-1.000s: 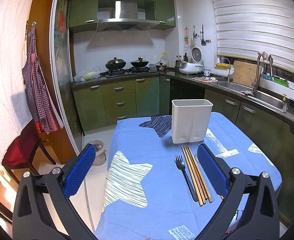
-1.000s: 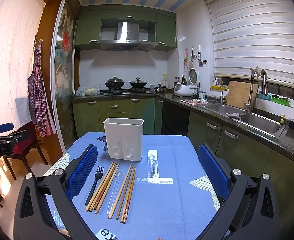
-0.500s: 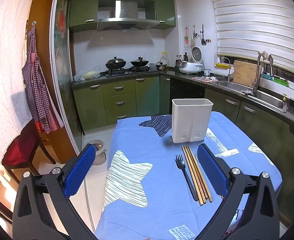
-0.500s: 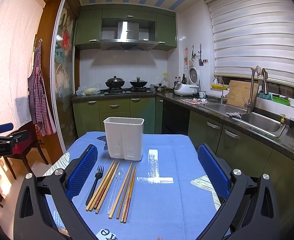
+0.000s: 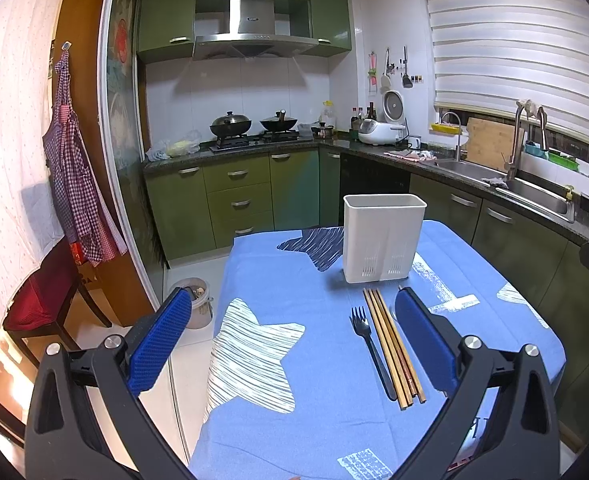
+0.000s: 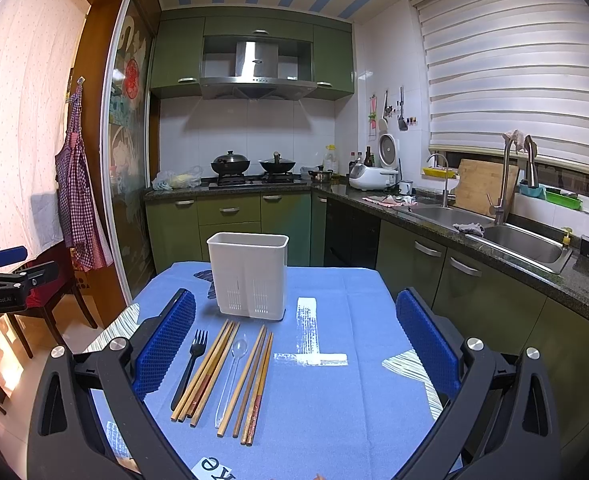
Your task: Organize utensils
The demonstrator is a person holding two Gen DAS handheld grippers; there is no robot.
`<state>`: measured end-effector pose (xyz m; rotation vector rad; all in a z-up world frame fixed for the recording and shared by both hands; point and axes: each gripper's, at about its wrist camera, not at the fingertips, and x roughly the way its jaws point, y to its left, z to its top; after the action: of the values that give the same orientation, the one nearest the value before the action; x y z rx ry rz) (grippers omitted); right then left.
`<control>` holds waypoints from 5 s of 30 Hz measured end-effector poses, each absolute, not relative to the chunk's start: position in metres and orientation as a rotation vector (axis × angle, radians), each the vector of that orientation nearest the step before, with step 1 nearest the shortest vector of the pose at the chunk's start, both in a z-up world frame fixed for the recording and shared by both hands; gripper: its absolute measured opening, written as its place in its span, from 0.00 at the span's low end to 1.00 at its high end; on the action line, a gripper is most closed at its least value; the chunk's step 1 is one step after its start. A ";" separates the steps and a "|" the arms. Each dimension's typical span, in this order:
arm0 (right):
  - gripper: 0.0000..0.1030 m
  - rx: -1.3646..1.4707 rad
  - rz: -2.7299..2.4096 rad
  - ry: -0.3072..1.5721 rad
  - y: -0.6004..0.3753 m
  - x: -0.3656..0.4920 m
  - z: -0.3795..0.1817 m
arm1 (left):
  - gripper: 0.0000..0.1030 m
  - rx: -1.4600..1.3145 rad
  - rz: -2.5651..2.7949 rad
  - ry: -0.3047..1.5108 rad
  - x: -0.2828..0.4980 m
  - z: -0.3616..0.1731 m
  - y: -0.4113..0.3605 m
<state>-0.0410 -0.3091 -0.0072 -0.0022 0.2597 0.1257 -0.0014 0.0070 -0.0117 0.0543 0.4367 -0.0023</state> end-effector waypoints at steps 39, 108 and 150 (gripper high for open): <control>0.96 -0.013 0.123 0.442 -0.316 0.021 -0.028 | 0.94 0.053 -0.037 0.525 0.026 -0.033 0.000; 0.65 -0.063 0.427 1.245 -0.256 0.228 -0.134 | 0.08 -0.038 -0.089 1.195 0.229 -0.122 -0.065; 0.09 0.106 0.499 1.195 -0.242 0.212 -0.124 | 0.09 -0.044 -0.183 1.041 0.197 -0.081 -0.035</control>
<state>0.2117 -0.2423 -0.1239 0.1060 1.1951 0.4987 0.1974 -0.0352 -0.0806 -0.0438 1.0411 -0.1835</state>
